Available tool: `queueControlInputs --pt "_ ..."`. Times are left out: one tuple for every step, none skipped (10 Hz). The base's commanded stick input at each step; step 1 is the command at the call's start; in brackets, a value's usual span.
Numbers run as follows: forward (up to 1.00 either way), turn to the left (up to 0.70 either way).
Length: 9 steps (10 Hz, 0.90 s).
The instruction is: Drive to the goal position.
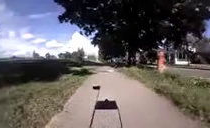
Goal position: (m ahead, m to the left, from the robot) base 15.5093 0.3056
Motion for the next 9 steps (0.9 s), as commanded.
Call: queueControlInputs --pt "0.99 0.00" --pt "1.00 0.00" --pt "1.00 0.00" --pt "1.00 0.00" --pt "1.00 0.00" --pt "1.00 0.00" --pt "1.00 0.00" --pt "1.00 0.00" --pt "1.00 0.00"
